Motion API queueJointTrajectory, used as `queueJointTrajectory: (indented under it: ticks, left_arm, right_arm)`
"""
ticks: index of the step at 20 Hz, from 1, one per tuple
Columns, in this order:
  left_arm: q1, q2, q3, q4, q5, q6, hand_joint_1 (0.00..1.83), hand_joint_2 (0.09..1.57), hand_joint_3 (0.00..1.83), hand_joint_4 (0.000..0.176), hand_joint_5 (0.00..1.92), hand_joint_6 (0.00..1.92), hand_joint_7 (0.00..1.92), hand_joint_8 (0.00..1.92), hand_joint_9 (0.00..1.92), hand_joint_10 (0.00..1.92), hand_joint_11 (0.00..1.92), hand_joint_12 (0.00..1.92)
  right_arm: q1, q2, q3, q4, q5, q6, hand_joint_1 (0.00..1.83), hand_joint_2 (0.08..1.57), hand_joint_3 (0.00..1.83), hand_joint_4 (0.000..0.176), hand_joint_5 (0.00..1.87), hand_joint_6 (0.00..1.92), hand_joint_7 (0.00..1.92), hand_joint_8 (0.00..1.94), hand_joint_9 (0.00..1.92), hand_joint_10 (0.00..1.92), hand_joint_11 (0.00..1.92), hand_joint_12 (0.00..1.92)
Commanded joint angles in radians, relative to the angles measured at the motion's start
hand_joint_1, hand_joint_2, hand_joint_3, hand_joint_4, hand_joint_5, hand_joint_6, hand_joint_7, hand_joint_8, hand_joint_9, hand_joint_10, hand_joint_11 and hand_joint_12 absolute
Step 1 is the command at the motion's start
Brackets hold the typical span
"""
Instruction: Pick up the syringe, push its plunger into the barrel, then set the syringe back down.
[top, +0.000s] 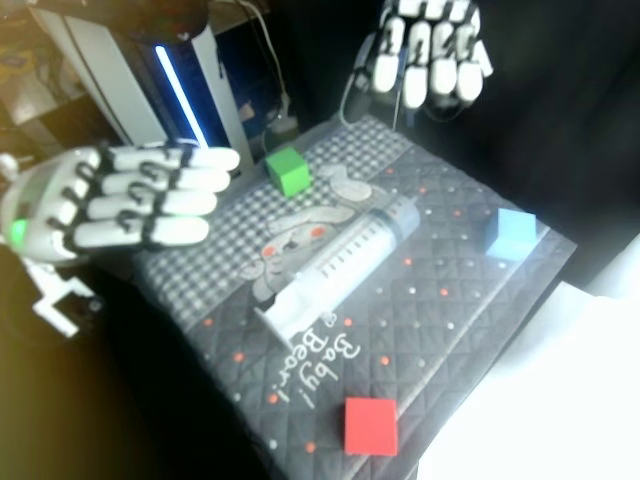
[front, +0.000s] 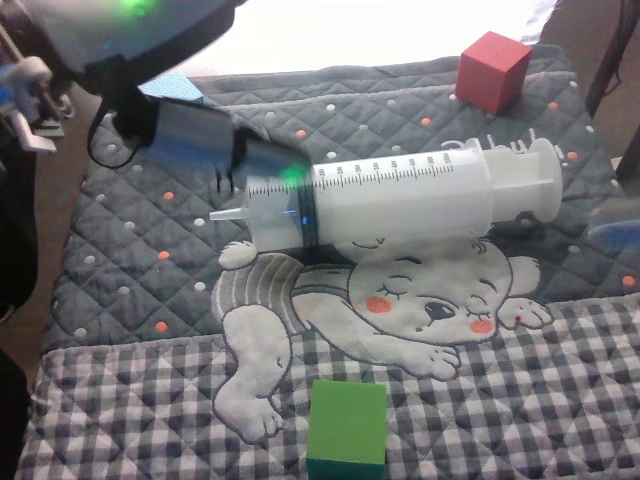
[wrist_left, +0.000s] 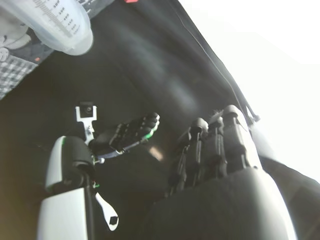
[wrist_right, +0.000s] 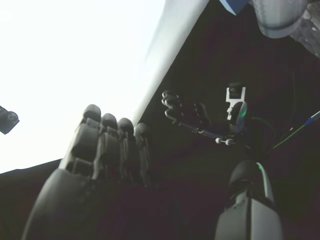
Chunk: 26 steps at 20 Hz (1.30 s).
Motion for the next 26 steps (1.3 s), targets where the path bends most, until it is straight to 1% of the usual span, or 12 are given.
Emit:
queueJointTrajectory:
  ticks: [1,5,8,9,11,12,14,17,18,20,21,26]
  left_arm:
    - [-0.013,-0.004,0.004,-0.027,-0.102,-0.008,0.57,0.88,0.00,0.101,0.00,0.00,0.02,0.00,0.05,0.00,0.00,0.26]
    - [-0.009,-0.020,0.018,-0.026,-0.093,-0.050,0.56,0.83,0.00,0.129,0.00,0.00,0.00,0.00,0.01,0.00,0.00,0.24]
    - [-0.009,-0.040,0.019,-0.009,-0.053,-0.050,0.60,0.80,0.00,0.105,0.00,0.00,0.00,0.00,0.00,0.00,0.00,0.04]
    - [-0.008,-0.046,0.020,-0.004,-0.039,-0.050,0.60,0.76,0.00,0.156,0.00,0.00,0.00,0.00,0.00,0.00,0.02,0.02]
    - [-0.001,-0.060,0.024,0.002,-0.017,-0.051,0.59,0.69,0.00,0.171,0.00,0.00,0.00,0.00,0.00,0.00,0.00,0.00]
    - [0.000,-0.069,0.029,0.010,0.000,-0.051,0.64,0.69,0.00,0.166,0.00,0.00,0.00,0.00,0.00,0.00,0.02,0.01]
    - [0.000,-0.086,0.041,0.027,0.025,-0.069,0.60,0.70,0.00,0.104,0.00,0.00,0.00,0.00,0.00,0.00,0.02,0.01]
    - [-0.003,-0.121,0.076,0.058,0.074,-0.128,0.46,0.70,0.00,0.114,0.00,0.00,0.00,0.00,0.00,0.00,0.00,0.00]
    - [-0.003,-0.148,0.096,0.061,0.111,-0.128,0.44,0.67,0.00,0.044,0.00,0.00,0.03,0.01,0.04,0.01,0.08,0.04]
    - [-0.003,-0.170,0.115,0.063,0.136,-0.128,0.44,0.67,0.00,0.030,0.00,0.00,0.04,0.01,0.05,0.02,0.08,0.04]
    - [-0.002,-0.178,0.123,0.063,0.145,-0.128,0.39,0.69,0.00,0.010,0.00,0.00,0.04,0.01,0.05,0.02,0.04,0.03]
    - [-0.003,-0.226,0.158,0.062,0.181,-0.128,0.44,0.72,0.00,0.007,0.00,0.00,0.00,0.00,0.00,0.00,0.00,0.00]
  right_arm:
    - [0.011,0.005,0.004,0.031,0.116,0.005,0.64,0.59,0.01,0.121,0.08,0.00,0.06,0.01,0.00,0.00,0.00,0.00]
    - [0.011,0.003,0.002,0.032,0.113,0.005,0.61,0.56,0.00,0.126,0.07,0.00,0.09,0.01,0.03,0.01,0.00,0.00]
    - [0.011,0.001,0.000,0.036,0.113,0.005,0.62,0.56,0.00,0.133,0.06,0.00,0.07,0.00,0.00,0.00,0.00,0.00]
    - [0.011,0.001,-0.001,0.036,0.113,0.005,0.67,0.54,0.00,0.161,0.03,0.00,0.01,0.00,0.00,0.00,0.00,0.00]
    - [0.011,0.001,-0.003,0.037,0.113,0.005,0.73,0.57,0.00,0.139,0.00,0.00,0.00,0.00,0.00,0.00,0.00,0.00]
    - [0.011,0.001,-0.003,0.038,0.113,0.005,0.68,0.59,0.01,0.135,0.00,0.00,0.00,0.00,0.00,0.00,0.00,0.00]
    - [0.011,0.001,-0.003,0.041,0.113,0.005,0.70,0.59,0.01,0.115,0.00,0.00,0.00,0.00,0.00,0.00,0.01,0.01]
    - [0.011,0.001,-0.006,0.046,0.113,0.009,0.64,0.64,0.03,0.107,0.01,0.00,0.00,0.00,0.00,0.00,0.03,0.01]
    - [0.011,0.001,-0.008,0.046,0.113,0.010,0.63,0.63,0.01,0.097,0.00,0.00,0.00,0.00,0.00,0.00,0.04,0.02]
    - [0.011,0.001,-0.008,0.046,0.113,0.010,0.65,0.60,0.00,0.099,0.00,0.00,0.00,0.00,0.00,0.00,0.03,0.01]
    - [0.011,0.001,-0.008,0.046,0.113,0.010,0.65,0.59,0.00,0.081,0.00,0.00,0.00,0.00,0.00,0.00,0.03,0.01]
    - [0.011,0.000,-0.009,0.046,0.113,0.009,0.63,0.58,0.00,0.070,0.00,0.00,0.00,0.00,0.00,0.00,0.02,0.01]
